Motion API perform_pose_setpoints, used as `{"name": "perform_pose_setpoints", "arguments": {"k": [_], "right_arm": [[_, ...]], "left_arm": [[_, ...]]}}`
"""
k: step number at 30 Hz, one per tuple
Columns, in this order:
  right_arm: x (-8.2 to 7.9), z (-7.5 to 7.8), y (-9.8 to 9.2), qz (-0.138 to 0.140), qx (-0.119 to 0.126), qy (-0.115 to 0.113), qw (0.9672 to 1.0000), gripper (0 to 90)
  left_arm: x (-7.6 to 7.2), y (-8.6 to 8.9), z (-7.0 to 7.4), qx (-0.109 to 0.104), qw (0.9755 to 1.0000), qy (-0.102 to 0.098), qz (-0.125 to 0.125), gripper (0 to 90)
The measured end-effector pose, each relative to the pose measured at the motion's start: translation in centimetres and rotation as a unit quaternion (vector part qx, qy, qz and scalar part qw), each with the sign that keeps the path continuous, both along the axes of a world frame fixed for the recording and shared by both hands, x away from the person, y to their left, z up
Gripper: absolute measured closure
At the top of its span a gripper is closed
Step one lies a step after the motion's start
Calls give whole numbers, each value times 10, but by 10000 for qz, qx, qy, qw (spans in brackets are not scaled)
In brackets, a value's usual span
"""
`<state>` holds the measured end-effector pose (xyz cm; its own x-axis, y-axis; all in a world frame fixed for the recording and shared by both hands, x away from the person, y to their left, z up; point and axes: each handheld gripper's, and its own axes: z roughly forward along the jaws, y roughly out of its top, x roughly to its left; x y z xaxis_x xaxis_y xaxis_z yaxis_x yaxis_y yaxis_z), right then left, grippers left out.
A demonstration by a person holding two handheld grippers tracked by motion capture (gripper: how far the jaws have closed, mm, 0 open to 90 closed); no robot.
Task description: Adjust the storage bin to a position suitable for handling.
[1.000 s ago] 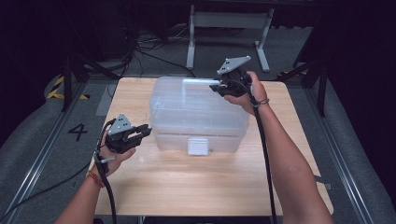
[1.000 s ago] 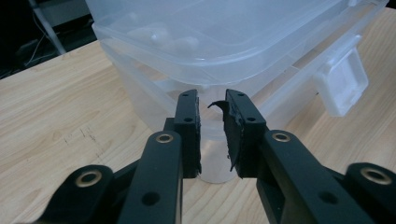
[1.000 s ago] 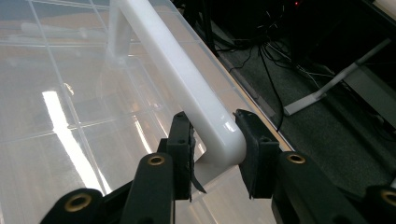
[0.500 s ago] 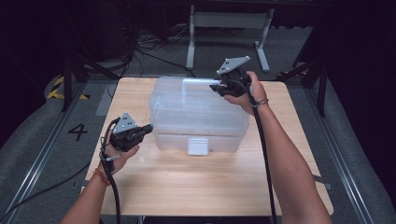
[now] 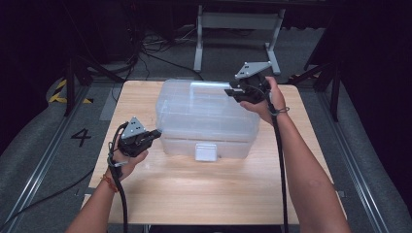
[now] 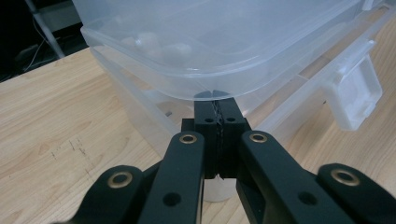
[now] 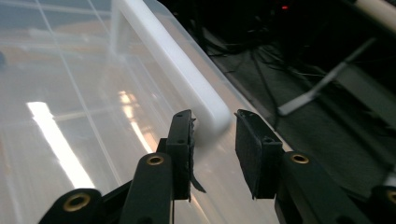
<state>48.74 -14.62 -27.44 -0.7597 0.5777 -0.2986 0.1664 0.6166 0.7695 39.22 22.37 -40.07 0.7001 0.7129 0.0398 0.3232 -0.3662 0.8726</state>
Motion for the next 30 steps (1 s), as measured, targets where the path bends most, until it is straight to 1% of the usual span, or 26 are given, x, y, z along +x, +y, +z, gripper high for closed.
{"name": "perform_pose_setpoints", "arguments": {"k": [1,2,5,6,7,8,9,11,12,13,16,18,19,22,23,24,25,26,27,28,29,30], "right_arm": [[-8,2,-13,-68,92,-53,9999,668],[-8,2,-13,-68,92,-53,9999,668],[-20,5,-30,-127,222,-153,9996,653],[-26,6,-37,-179,187,-241,9994,649],[-32,6,-44,-215,95,-326,9992,643],[-35,6,-49,-234,93,-364,9990,640],[-38,6,-54,-262,130,-378,9989,636],[-47,4,-72,-332,198,-434,9983,632],[-51,1,-79,-354,245,-426,9982,627],[-53,-2,-85,-389,282,-407,9980,619],[-60,-12,-98,-401,284,-385,9980,595],[-65,-20,-108,-457,390,-377,9975,580],[-68,-24,-112,-437,476,-351,9973,573],[-74,-37,-122,-431,583,-289,9970,538],[-75,-40,-124,-431,627,-250,9968,521],[-75,-40,-124,-431,627,-250,9968,521],[-77,-45,-127,-414,663,-252,9966,506],[-79,-54,-130,-410,722,-207,9963,479],[-82,-66,-131,-430,698,-163,9965,431],[-82,-71,-131,-441,620,-168,9970,399],[-82,-71,-131,-441,620,-168,9970,399],[-83,-76,-130,-466,546,-194,9972,387]], "left_arm": [[0,0,0,6,10000,-13,-2,899],[0,0,0,6,10000,-13,-2,899],[0,-1,0,9,10000,-38,6,899],[0,-1,1,31,10000,-48,21,899],[0,-1,1,36,10000,-50,19,899],[0,-1,2,45,10000,-37,20,899],[1,-1,3,43,10000,-57,7,899],[1,-1,4,68,9999,-90,14,899],[1,-1,4,65,10000,-46,12,898],[2,-1,4,70,10000,-44,4,898],[2,-1,6,116,9999,-66,18,898],[2,-2,7,140,9999,-72,41,898],[2,-2,7,144,9999,-80,34,898],[2,-2,8,123,9999,-62,50,898],[2,-3,9,134,9999,-64,47,898],[2,-3,9,134,9999,-64,47,898],[3,-2,9,136,9999,-85,46,898],[3,-2,10,131,9999,-88,50,898],[3,-3,11,158,9998,-98,57,898],[3,-3,11,182,9998,-100,51,898],[3,-3,11,182,9998,-100,51,898],[3,-3,11,190,9998,-98,44,898]]}}
